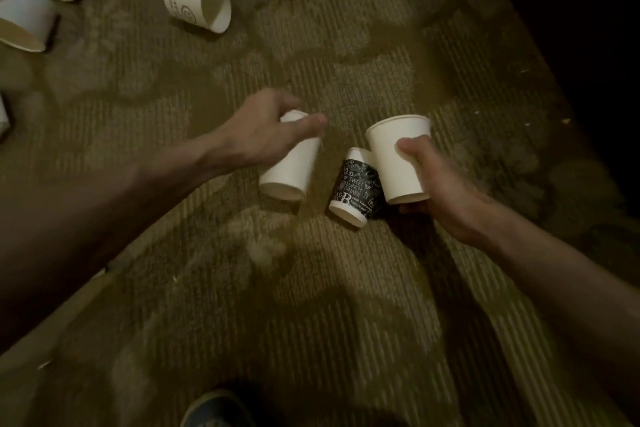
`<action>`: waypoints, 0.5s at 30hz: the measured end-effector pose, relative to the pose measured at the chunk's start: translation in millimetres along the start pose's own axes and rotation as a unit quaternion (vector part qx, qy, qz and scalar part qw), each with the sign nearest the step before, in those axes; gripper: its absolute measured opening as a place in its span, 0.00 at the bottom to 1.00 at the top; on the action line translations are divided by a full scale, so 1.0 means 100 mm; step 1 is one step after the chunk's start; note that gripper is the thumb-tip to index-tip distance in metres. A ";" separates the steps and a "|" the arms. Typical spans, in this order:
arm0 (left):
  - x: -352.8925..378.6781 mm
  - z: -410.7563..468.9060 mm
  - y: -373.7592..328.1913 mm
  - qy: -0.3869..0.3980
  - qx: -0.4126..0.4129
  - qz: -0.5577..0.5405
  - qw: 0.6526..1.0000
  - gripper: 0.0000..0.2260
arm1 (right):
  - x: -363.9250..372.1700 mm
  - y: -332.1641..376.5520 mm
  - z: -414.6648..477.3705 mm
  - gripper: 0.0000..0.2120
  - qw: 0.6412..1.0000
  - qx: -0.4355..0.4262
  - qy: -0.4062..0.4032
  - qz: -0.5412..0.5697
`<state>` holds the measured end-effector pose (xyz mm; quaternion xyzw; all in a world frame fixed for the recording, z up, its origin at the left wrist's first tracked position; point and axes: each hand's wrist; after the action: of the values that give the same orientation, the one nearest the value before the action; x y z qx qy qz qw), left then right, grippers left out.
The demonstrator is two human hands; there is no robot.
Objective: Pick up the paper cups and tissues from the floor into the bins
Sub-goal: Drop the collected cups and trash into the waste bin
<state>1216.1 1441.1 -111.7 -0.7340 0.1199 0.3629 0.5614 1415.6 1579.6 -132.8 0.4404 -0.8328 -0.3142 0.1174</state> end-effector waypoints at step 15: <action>0.35 -0.18 -1.34 0.090 0.146 -0.081 0.982 0.14 | -0.81 -0.08 -1.11 0.23 0.984 -0.056 0.083 0.149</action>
<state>1326.5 1479.0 -34.6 -0.6810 0.1616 0.2272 0.6771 1521.0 1595.3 -45.2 0.3286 -0.8575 -0.3020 0.2558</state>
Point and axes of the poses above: each hand's wrist, its own z-axis towards the middle knuckle, its own x-axis out of the palm, y = z × x, and after that the axes turned 13 degrees about x, right-handed
